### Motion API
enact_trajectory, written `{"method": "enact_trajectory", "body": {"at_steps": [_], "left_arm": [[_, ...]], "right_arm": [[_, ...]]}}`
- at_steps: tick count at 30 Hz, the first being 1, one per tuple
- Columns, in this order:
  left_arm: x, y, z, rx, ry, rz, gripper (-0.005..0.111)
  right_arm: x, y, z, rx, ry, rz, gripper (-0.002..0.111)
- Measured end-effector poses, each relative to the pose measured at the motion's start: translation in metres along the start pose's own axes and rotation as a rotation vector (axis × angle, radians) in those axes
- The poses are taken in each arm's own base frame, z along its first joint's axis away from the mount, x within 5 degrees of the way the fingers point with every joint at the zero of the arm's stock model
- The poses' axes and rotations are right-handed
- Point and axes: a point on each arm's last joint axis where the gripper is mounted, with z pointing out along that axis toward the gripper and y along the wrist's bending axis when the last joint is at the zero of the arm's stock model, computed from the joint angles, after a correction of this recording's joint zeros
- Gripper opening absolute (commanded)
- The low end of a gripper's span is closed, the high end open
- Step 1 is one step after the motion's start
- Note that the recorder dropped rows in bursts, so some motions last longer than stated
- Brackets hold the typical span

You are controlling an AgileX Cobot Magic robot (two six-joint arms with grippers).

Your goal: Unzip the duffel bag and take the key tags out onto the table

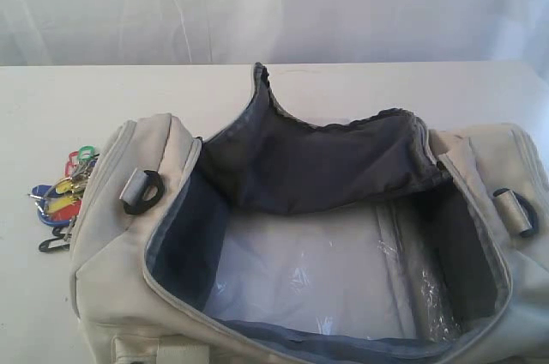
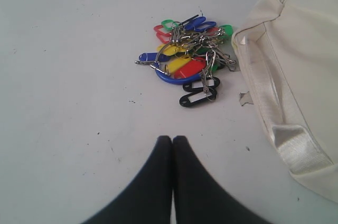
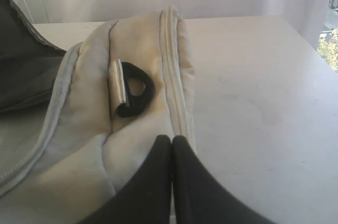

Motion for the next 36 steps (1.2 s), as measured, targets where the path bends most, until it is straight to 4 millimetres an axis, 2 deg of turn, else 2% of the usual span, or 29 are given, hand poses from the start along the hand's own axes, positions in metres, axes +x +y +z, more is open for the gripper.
{"method": "enact_trajectory", "body": {"at_steps": [19, 36], "left_arm": [[0.0000, 0.0000, 0.0000, 0.000, 0.000, -0.139, 0.000], [0.0008, 0.0040, -0.0001, -0.044, 0.008, -0.039, 0.000]], "right_arm": [[0.0000, 0.0000, 0.0000, 0.000, 0.000, 0.002, 0.000], [0.0000, 0.0000, 0.0000, 0.000, 0.000, 0.002, 0.000]]}}
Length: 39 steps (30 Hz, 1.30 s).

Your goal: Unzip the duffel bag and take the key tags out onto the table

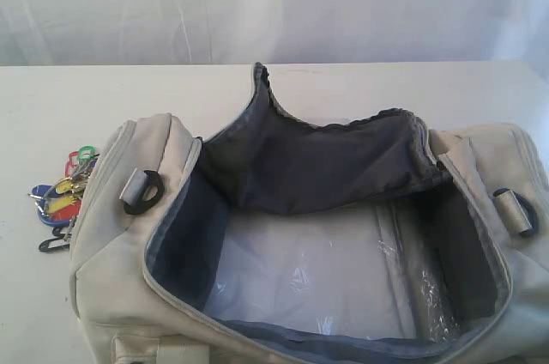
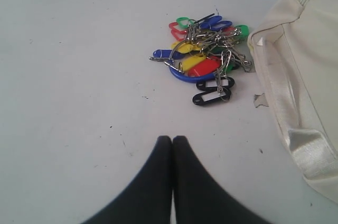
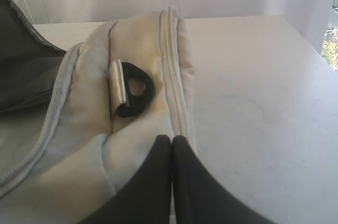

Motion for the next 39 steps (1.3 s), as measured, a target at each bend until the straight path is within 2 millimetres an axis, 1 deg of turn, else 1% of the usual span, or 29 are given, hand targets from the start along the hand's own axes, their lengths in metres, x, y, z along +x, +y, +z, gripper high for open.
{"method": "enact_trajectory", "body": {"at_steps": [39], "left_arm": [[-0.0018, 0.0004, 0.0000, -0.005, -0.019, 0.005, 0.000]], "right_arm": [[0.0000, 0.0000, 0.0000, 0.000, 0.000, 0.000, 0.000]]}}
